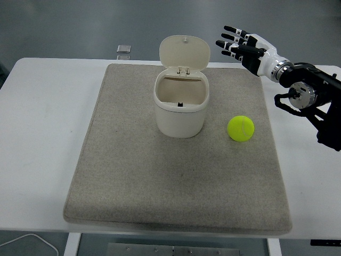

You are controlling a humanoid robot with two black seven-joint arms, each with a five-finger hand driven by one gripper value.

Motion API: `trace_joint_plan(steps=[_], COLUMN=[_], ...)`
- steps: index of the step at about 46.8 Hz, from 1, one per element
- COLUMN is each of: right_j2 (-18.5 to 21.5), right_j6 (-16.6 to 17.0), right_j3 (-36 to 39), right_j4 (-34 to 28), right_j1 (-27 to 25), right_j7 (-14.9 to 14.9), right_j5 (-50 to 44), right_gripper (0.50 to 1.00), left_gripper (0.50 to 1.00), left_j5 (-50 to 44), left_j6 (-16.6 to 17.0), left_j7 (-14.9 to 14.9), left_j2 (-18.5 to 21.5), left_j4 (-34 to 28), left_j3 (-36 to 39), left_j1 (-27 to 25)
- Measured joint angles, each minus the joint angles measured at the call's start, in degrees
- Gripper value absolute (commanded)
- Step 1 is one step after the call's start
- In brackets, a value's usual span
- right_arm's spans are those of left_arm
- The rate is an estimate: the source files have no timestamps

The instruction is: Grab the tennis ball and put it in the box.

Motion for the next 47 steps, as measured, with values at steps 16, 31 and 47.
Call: trace_joint_plan(steps=[16, 31, 47], right_j2=[-1.2, -3.3, -9.8], right_j6=[0.8, 5.1, 10.7], right_j3=[-2.5, -3.7, -3.9], right_j4=[0.0, 0.1, 3.7], right_j1=[2.3, 2.8, 2.7], right_j7=[0.1, 0.1, 0.1], right_j5=[-2.5, -8.5, -21.1], right_gripper=[0.913, 0.913, 0.913], left_gripper=[0.996, 0.996, 0.996], left_j5=[0.0, 0.0, 0.0], left_j6=[0.0, 0.0, 0.0], left_j7=[0.0, 0.0, 0.0], left_j2=[0.0, 0.0, 0.0], left_j4=[0.0, 0.0, 0.0], left_j3=[0.0, 0.0, 0.0], left_j1=[0.0, 0.0, 0.0])
